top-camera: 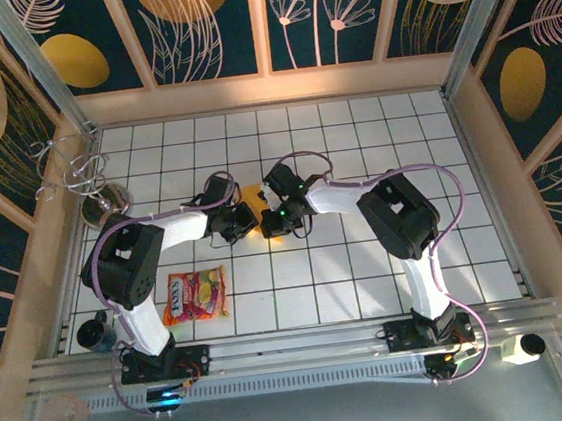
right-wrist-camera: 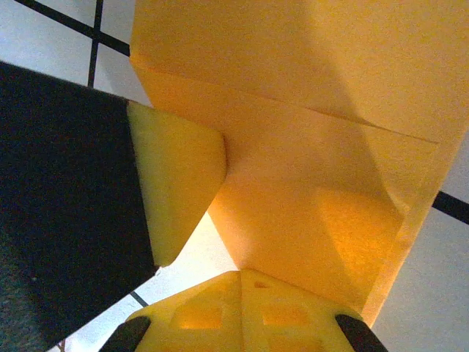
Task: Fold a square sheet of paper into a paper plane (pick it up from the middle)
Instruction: Third fold the triangle at the center of the table.
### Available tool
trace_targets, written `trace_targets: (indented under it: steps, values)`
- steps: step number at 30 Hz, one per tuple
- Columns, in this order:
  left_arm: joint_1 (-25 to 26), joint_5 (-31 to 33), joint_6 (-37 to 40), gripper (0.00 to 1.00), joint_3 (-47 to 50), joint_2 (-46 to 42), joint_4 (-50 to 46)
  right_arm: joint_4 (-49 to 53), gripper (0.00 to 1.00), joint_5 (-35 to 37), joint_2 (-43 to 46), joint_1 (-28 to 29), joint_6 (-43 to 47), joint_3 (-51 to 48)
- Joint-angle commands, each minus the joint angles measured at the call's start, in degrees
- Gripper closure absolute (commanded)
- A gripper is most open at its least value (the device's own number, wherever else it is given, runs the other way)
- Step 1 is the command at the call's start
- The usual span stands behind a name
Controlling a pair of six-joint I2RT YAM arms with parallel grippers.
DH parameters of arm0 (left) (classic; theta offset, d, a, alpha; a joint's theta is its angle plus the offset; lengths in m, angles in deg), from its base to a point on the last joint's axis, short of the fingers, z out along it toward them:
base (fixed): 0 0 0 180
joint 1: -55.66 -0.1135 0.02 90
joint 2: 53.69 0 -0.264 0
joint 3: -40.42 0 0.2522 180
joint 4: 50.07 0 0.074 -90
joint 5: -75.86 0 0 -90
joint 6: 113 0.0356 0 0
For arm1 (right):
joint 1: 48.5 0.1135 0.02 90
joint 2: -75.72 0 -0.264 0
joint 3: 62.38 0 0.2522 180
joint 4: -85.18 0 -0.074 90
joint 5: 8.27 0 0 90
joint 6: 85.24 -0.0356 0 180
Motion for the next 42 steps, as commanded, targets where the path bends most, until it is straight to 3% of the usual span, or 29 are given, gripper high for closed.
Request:
trace_targets:
  steps: [1, 15, 21, 30, 42]
  values:
    - [0.11, 1.85, 0.95, 0.9, 0.2, 2.62, -3.83, 1.96, 0.93, 2.12, -1.66, -0.28, 0.59, 0.37]
    - [-0.06, 1.78, 2.9, 0.9, -2.44, 1.84, -4.5, 0.57, 0.94, -1.14, -2.02, -1.44, 1.04, -4.58]
    - [-0.33, -1.3, 5.86, 0.87, -6.27, -1.35, 0.03, -1.05, 0.94, -4.12, -1.48, -2.74, 1.07, -7.32]
    - [-0.24, -6.3, 7.99, 0.86, -3.14, -3.18, 4.93, -2.19, 0.94, -6.05, -2.08, -3.32, 0.62, -7.73]
    - [-0.07, -4.16, 8.57, 0.87, -1.05, -0.08, 1.92, -1.54, 0.94, -6.09, -3.03, -3.45, -0.05, -7.54]
